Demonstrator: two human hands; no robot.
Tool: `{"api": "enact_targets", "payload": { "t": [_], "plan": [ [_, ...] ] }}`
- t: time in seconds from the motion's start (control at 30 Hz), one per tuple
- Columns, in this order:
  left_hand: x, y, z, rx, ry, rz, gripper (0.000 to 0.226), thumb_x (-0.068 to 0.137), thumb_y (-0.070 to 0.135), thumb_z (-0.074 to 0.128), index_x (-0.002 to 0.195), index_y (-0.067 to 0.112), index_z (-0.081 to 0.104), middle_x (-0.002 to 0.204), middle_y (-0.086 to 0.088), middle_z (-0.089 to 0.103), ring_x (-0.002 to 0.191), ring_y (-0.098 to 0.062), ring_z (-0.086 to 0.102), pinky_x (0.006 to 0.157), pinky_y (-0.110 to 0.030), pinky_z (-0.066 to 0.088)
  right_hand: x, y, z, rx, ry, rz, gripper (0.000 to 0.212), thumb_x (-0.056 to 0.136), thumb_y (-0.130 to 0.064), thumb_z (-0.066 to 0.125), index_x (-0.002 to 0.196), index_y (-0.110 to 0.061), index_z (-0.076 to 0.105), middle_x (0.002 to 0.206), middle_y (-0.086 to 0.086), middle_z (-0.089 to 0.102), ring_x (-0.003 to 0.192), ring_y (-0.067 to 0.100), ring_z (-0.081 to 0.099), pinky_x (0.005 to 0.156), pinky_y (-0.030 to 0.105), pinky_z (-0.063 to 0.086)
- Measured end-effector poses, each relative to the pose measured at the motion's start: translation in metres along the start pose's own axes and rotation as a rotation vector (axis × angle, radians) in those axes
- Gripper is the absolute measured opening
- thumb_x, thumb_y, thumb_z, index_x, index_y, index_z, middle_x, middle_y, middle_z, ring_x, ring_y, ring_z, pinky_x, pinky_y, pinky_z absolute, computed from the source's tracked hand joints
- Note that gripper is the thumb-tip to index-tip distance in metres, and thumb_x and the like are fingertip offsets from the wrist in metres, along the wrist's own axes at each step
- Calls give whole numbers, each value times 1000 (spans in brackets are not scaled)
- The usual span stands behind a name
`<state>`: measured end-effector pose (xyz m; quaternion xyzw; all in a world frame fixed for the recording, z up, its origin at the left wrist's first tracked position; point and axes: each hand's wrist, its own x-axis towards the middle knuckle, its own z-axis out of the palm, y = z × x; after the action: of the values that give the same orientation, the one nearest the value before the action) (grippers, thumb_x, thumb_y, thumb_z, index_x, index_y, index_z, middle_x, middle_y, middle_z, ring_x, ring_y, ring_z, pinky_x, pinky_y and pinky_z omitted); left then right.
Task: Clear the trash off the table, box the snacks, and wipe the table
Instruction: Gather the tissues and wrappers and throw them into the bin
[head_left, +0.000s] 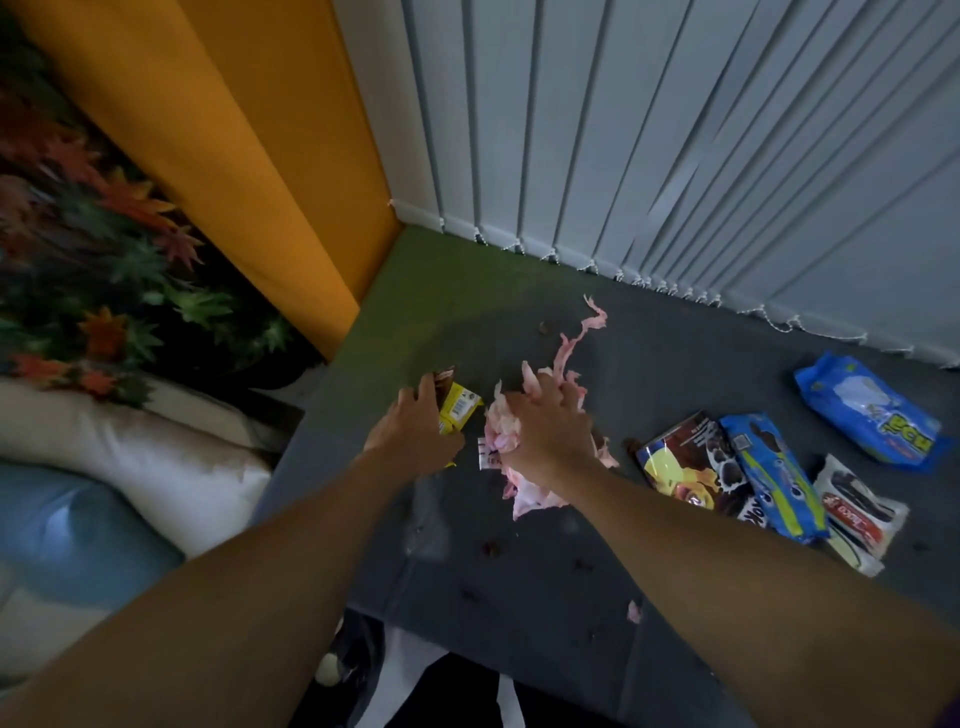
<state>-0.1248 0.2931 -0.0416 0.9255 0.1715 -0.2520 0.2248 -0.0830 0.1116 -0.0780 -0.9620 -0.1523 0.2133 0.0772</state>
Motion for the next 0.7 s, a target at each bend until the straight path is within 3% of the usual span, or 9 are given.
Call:
{"api": "enact_targets", "payload": {
  "t": [0.13,0.3,0.4,0.53,0.7],
  "plan": [
    [-8,-6,1,-22,26,-28,96,83,42,67,157,16,11,143,-14,39,130,-38,46,103,-48,44,-1,1,1,9,-47,-103,53,79,-42,75,127,-48,55,152,1,11,141,39,10,106,62,33],
    [-16,-12,4,-17,33,-45,96,82,43,67,157,17,11,143,-13,39,129,-36,47,102,-48,45,-5,2,6,21,-119,-174,50,73,-57,76,120,-48,61,156,-6,4,142,37,2,108,61,28],
    [-20,-15,5,-19,27,-52,97,83,44,66,157,17,10,141,-12,39,127,-36,48,100,-47,47,-8,1,5,-15,-120,-188,50,77,-52,75,125,-45,61,155,-3,8,143,37,2,110,62,27],
    [-27,-18,7,-23,34,-71,97,84,44,66,158,17,8,142,-12,39,127,-35,48,99,-47,46,-12,-1,8,-7,-105,-240,44,82,-32,77,124,-40,65,151,2,24,139,33,16,110,56,30],
    [-37,-22,9,-34,41,-92,98,84,43,66,158,18,8,142,-12,39,126,-35,48,98,-48,47,-15,6,-7,39,-88,-254,43,84,-29,72,126,-28,65,131,9,47,121,34,44,102,45,44]
  ]
}}
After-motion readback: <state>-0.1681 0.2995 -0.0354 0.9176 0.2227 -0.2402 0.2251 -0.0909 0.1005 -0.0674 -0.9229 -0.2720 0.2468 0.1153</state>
